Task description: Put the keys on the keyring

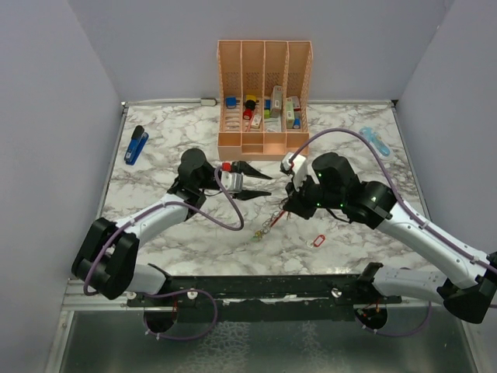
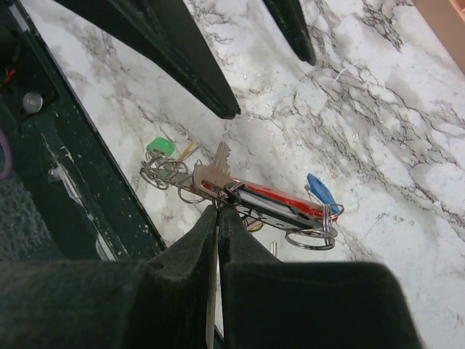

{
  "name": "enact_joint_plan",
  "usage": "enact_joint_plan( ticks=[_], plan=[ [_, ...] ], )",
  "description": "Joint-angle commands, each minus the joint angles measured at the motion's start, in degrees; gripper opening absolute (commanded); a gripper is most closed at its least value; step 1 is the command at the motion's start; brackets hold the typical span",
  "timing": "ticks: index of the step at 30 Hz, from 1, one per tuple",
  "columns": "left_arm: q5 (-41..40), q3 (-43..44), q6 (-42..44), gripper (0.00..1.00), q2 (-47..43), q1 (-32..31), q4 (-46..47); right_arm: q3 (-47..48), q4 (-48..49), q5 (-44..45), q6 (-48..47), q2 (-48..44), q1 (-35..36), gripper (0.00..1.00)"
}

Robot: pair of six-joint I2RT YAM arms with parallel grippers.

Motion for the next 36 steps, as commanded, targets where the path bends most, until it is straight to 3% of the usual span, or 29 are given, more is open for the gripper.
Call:
enact_joint_plan(
  ticks=[1, 11, 27, 36],
  plan=[
    [-0.53, -0.48, 8.23, 0.44, -4.59, -0.27, -8.74, -0.38, 4.15, 3.38, 3.64, -1.69, 0.27, 0.01],
    [2.48, 0.91, 10.37, 0.46, -5.74, -1.67, -15.24, -0.28, 5.28, 7.23, 9.65, -0.86, 0.29, 0.01],
    [1.73, 3.73, 14.46, 0.47, -3.47, -4.96, -18.62, -1.12, 7.34, 6.98, 10.51, -0.69, 0.29, 0.01],
    [1.09, 4.17, 18.22, 0.36, -3.5, -5.23, -21.71, -1.43, 7.5, 6.86, 11.0, -1.45, 0.29, 0.01]
  ],
)
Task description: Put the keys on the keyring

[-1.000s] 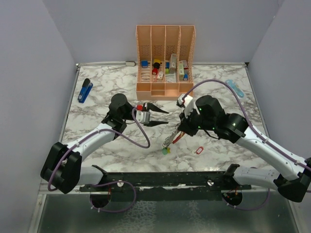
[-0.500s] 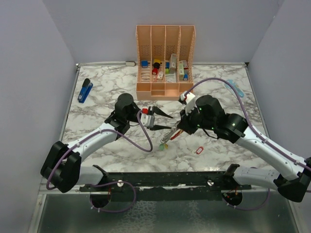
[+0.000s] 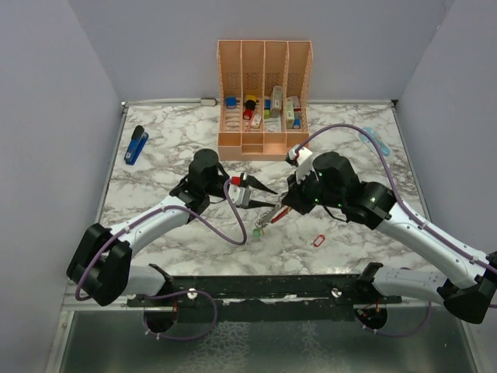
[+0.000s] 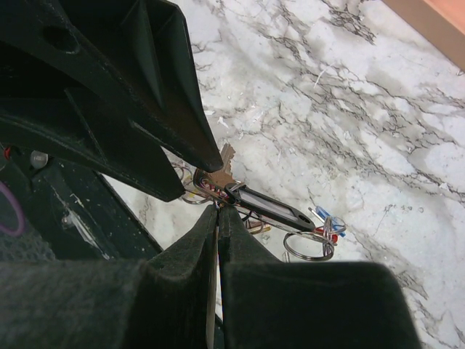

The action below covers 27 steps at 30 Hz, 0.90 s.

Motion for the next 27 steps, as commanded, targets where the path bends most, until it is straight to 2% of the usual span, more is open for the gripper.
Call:
enact_joint_plan(
  ticks=[1, 4, 18, 21, 27],
  plan=[
    [0.4, 2.04, 2.5, 0.33, 0.1, -0.29, -2.06, -0.38, 3.45, 0.72, 0.78, -0.94, 0.29, 0.01],
    [0.57, 2.15, 2.59, 0.23, 0.25, -0.36, -2.29, -0.38, 3.82, 0.37, 0.85, -0.85, 0.29, 0.01],
    [-0.05, 3.16, 3.41, 0.23, 1.29, -0.82, -2.59, -0.69, 4.7, 0.03, 1.22, -1.11, 0.29, 0.01],
    [-0.57, 3.39, 3.95, 0.17, 1.44, -0.95, -3.04, -0.96, 4.58, 0.17, 1.31, -1.38, 0.24, 0.01],
    [-2.13, 3.79, 5.48, 0.13, 1.06, -0.9, -5.19, -1.45, 4.66, -0.08, 1.67, -1.77, 0.29, 0.01]
  ],
)
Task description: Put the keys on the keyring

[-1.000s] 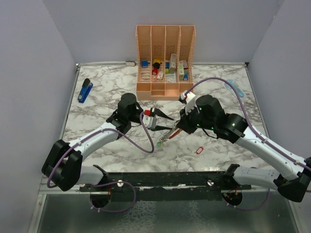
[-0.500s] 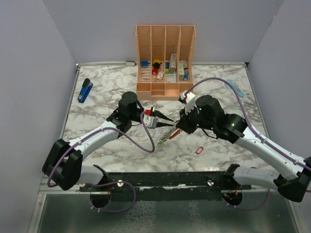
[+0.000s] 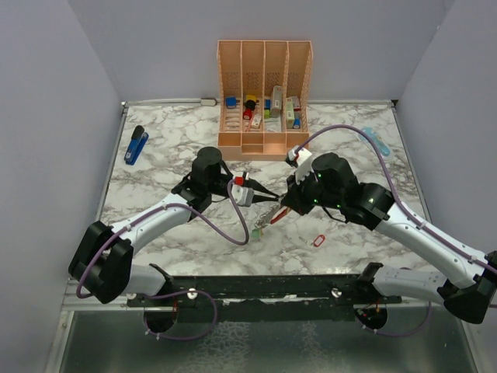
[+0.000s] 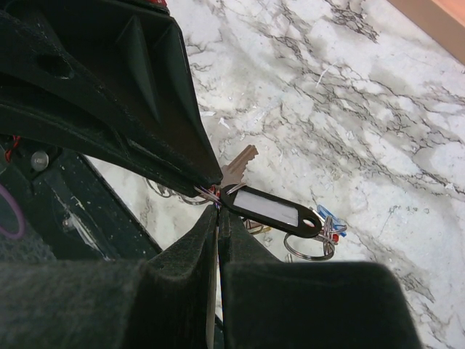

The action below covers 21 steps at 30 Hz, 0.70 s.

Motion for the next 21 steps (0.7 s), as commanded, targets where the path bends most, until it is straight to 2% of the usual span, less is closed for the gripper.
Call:
enact_joint_plan(
  ticks=[1, 15, 21],
  plan=[
    [-1.52, 1.97, 1.84, 0.12, -0.07, -0.27, -2.3, -0.3, 3.26, -0.06, 1.05, -1.75, 0.29, 0.01],
    [-4.23, 2.37, 3.62, 0.0, -0.54, -0.29, -5.68, -0.55, 3.11, 0.46, 1.47, -2.33, 0.29, 0.01],
    [-5.07, 2.5, 4.83, 0.0, -0.52, -0.27, -7.31, -0.98, 3.11, 0.66, 1.89, -3.08, 0.29, 0.01]
  ],
)
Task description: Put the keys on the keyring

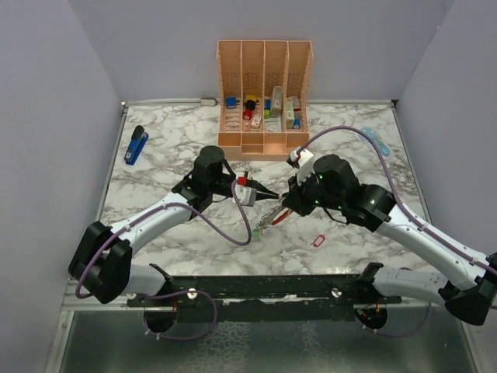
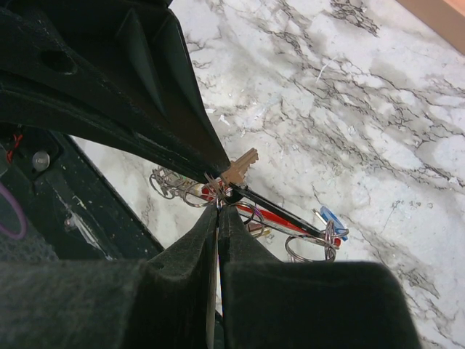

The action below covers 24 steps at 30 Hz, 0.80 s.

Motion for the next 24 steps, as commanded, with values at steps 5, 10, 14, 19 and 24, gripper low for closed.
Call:
enact_joint_plan(
  ticks=[5, 10, 14, 19, 24],
  plan=[
    [-2.81, 1.66, 2.82, 0.0, -0.5, -0.16, -4.32, -0.31, 3.09, 0.33, 1.18, -3.02, 0.31, 0.01],
    [-3.62, 2.09, 4.9, 0.0, -0.51, -0.17, -6.55, -0.61, 3.17, 0.29, 1.35, -3.61, 0.31, 0.01],
    [-3.61, 2.18, 5.14, 0.0, -0.77, -0.18, -7.54, -0.53, 3.2, 0.65, 1.44, -3.79, 0.3, 0.01],
    [-3.24, 2.35, 5.38, 0.0, -1.08, -0.16, -8.34, -0.53, 3.48, 0.98, 1.87, -3.84, 0.31, 0.01],
    [-2.24, 2.9, 5.39, 0.0, -1.37, -0.16, -9.49, -0.82, 4.19, 1.54, 2.35, -4.04, 0.31, 0.01]
  ],
)
